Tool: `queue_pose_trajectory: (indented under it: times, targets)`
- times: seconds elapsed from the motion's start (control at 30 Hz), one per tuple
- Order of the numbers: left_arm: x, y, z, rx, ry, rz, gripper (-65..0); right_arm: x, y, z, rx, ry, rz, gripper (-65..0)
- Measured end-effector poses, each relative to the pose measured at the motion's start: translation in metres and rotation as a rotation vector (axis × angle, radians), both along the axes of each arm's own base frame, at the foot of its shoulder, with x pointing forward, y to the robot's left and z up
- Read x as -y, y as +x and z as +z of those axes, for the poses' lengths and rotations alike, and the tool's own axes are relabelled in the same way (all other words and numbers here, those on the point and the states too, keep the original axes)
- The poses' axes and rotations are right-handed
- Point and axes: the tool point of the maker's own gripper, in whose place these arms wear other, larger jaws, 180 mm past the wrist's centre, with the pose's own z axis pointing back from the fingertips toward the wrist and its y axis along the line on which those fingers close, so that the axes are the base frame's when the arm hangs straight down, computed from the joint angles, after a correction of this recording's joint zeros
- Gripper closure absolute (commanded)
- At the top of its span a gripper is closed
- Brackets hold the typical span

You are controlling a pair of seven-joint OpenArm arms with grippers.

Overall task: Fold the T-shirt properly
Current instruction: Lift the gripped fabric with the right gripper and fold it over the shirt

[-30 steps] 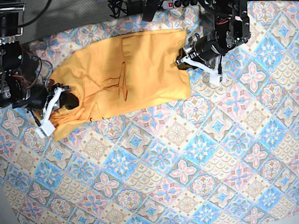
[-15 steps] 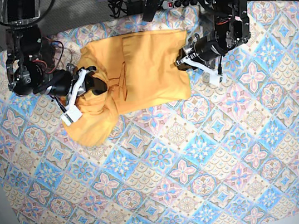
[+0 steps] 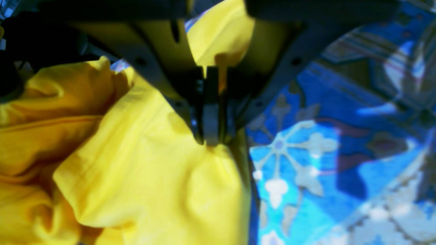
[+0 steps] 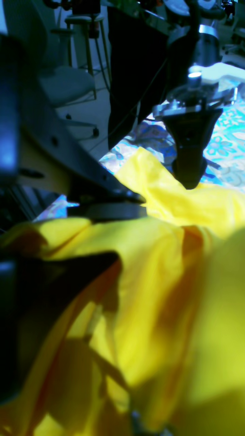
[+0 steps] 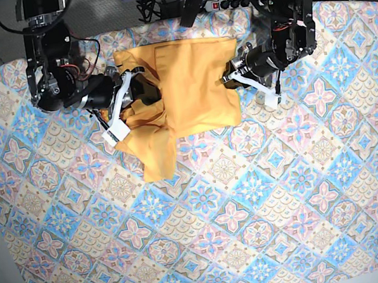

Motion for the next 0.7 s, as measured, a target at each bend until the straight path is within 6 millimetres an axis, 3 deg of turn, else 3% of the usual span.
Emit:
queue_pose_trajectory:
  times: [0.23,0.37,0.57,0.7]
  targets:
    - [0.004,0.001,0.0,0.001,-0.009,0.009,0.0,-0.021,0.001,0.004,0.026,-0.009,0.089,-0.2]
    - [0.005,0.001,0.0,0.001,-0.011,0.01,0.0,-0.01,-0.012,-0.018,0.001,-0.163,0.149,-0.2]
    - [0.003,0.005,0.0,0.019,-0.007,0.03,0.0,-0.013,-0.011,-0.02,0.128,-0.399,0.272,-0.2]
    - [0.001,0.008,-0.014,-0.015,-0.019,0.05,0.0,-0.018,-0.024,-0.03,0.123,-0.465,0.342,-0.2]
